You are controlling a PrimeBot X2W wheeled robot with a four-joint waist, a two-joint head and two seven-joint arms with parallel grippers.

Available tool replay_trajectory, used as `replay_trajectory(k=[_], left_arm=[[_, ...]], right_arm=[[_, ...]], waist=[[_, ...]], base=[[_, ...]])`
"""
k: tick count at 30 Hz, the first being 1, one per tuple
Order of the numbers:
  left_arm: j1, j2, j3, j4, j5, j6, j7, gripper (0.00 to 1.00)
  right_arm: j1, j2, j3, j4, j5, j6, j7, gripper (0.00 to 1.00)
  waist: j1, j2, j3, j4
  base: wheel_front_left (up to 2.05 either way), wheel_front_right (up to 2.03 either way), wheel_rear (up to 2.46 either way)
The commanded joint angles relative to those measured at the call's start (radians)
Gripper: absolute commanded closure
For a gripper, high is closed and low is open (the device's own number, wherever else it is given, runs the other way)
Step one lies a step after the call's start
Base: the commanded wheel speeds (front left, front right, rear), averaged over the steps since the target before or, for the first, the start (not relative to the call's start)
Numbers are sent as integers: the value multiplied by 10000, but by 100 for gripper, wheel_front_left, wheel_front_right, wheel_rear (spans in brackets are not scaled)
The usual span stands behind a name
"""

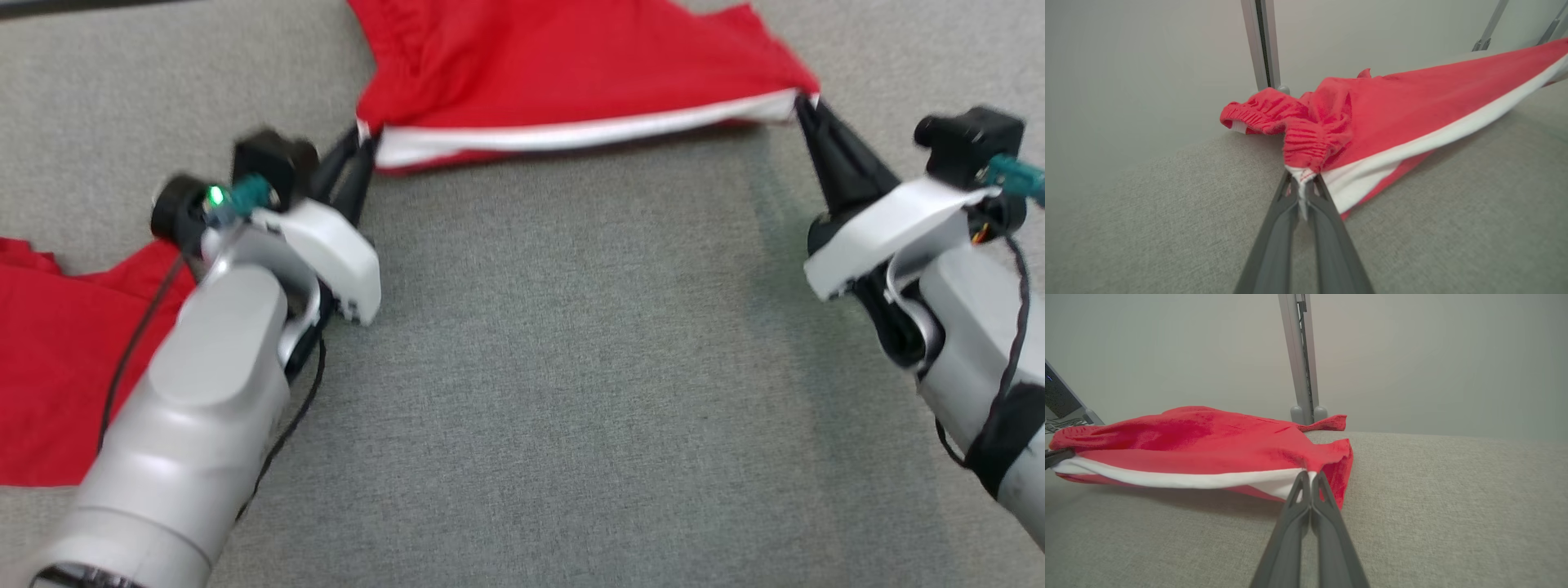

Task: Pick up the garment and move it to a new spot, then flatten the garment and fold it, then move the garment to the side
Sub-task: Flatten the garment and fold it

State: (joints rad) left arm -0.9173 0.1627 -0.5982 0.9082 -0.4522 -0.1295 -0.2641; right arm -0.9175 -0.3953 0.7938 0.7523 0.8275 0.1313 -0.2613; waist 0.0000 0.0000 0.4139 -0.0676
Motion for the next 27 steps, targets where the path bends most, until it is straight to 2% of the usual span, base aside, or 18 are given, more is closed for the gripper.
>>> replay_trajectory(k=[1,11,20,27], left_arm=[[259,123,-209,46,86,-12,0,100],[2118,677,-2461,-285,226,-13,0,100],[3270,957,-3167,-857,-6,-14,-1,100],[4589,1232,-3528,-1775,-367,-3,92,100]], right_arm=[[253,-135,210,-10,162,-10,61,100],[1591,-1104,2115,-136,1668,-10,913,100],[2450,-1851,3070,-503,2720,-15,1409,100],[3177,-2668,3742,-1461,3935,-15,2416,100]], waist=[[0,0,-572,3],[0,0,-2016,-164],[0,0,-2931,-349],[0,0,-3601,-690]], base=[[0,0,0],[0,0,0],[0,0,0],[0,0,0]])
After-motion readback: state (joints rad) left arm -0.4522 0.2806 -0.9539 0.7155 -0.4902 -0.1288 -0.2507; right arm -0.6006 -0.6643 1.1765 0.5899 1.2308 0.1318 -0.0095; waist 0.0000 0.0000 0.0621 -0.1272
